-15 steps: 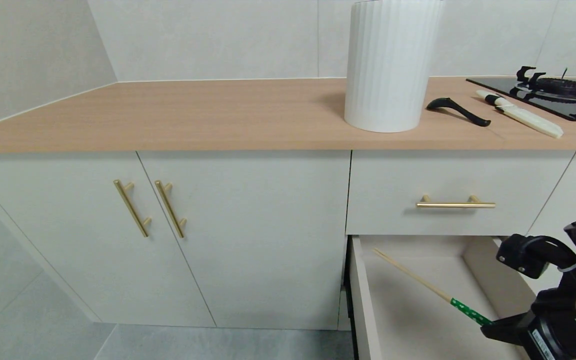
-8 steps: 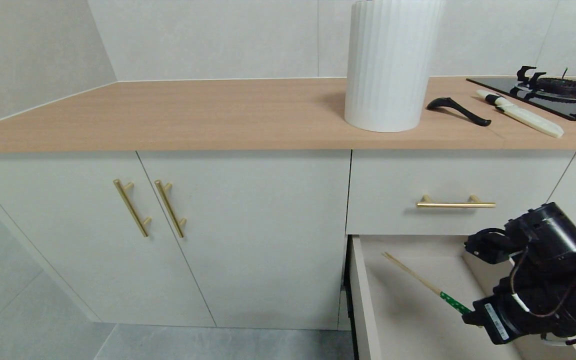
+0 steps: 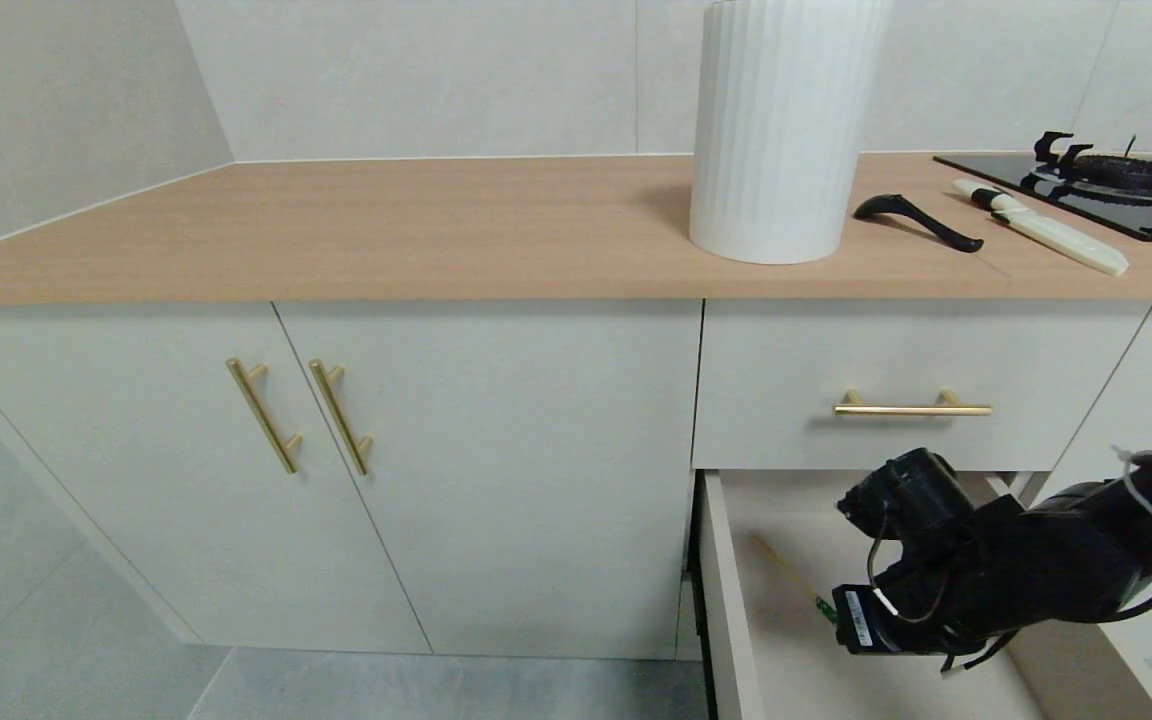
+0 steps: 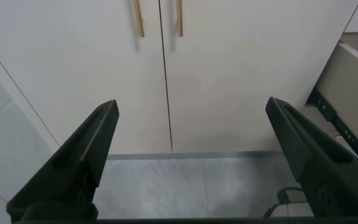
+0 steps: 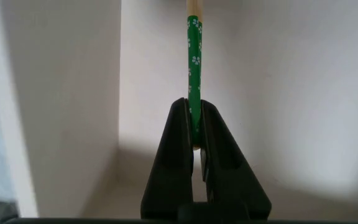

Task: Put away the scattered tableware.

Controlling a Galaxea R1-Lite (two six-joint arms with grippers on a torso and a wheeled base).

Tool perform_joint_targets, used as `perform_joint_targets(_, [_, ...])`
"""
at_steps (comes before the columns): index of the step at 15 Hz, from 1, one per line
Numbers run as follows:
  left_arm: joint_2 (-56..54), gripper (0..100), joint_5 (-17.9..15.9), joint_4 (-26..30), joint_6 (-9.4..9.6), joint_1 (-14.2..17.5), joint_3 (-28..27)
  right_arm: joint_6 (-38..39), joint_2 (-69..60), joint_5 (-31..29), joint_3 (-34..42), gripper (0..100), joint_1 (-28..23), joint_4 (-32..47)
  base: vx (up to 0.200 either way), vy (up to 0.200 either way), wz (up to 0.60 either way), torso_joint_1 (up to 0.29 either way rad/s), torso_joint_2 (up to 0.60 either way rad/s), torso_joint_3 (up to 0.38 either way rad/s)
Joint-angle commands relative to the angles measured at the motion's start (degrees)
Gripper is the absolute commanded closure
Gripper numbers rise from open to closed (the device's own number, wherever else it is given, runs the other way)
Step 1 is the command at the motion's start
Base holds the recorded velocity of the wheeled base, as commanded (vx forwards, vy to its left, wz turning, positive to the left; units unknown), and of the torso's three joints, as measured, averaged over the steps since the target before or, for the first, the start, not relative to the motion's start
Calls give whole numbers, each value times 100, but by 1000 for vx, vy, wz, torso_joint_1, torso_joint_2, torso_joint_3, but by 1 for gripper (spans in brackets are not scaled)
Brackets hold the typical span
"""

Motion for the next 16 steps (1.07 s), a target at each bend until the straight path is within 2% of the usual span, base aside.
perform_joint_targets(1, [2,0,-2,-1,1,1,0,15,481,-32,11,100,136,-53,0,0,0,0,0,0])
perform_joint_targets(6, [2,0,-2,-1,1,1,0,182,1148,-471,11,100,426,-316,0,0,0,0,0,0])
perform_joint_targets(9, [2,0,-2,-1,1,1,0,252,1289,-700,20,100,435,-518,0,0,0,0,0,0])
perform_joint_targets(11, [2,0,-2,-1,1,1,0,261,1509,-1148,20,100,435,-729,0,0,0,0,0,0])
perform_joint_targets(16, [2,0,-2,-1,1,1,0,313,1544,-1201,20,100,435,-852,0,0,0,0,0,0])
